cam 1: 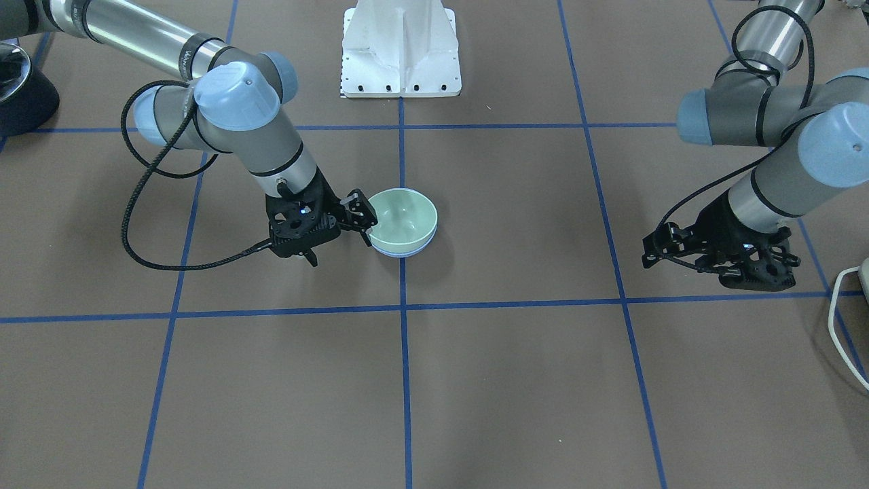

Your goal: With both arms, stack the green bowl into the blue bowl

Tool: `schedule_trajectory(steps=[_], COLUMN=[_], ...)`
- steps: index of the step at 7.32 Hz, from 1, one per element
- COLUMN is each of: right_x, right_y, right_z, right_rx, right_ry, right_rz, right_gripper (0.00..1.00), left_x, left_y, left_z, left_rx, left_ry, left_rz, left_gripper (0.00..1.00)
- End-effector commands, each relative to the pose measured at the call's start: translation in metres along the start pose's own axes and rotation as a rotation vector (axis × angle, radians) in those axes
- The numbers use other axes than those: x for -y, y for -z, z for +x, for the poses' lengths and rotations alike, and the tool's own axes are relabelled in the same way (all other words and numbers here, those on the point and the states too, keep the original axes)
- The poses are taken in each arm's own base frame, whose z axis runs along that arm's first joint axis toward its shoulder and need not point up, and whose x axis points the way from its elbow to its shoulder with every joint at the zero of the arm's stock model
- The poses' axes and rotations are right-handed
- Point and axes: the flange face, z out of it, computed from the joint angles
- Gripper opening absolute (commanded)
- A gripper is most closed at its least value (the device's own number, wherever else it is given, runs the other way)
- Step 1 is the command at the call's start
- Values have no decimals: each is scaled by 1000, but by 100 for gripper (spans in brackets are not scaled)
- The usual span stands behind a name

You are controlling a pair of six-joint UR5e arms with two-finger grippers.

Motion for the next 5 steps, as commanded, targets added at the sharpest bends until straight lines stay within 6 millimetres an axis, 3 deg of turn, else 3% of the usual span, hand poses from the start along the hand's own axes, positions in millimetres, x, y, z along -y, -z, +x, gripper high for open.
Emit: schedule_trajectory(steps=[1, 2, 4, 5], right_x=[-14, -2, -11, -20], right_y=[47, 66, 93, 105], right_z=[81, 109, 137, 169], right_rx=[-23, -56, -208, -243], right_ry=[-53, -106, -194, -127], right_rz=[-1, -15, -85, -100], right_gripper=[100, 100, 100, 100], left_x=[10, 10, 2, 1], left_y=[22, 33, 41, 44], left_z=[-49, -77, -136, -162], left_rx=[56, 77, 104, 115], left_ry=[-80, -108, -159, -191], left_rz=[-12, -17, -26, -31], left_gripper=[98, 98, 98, 98])
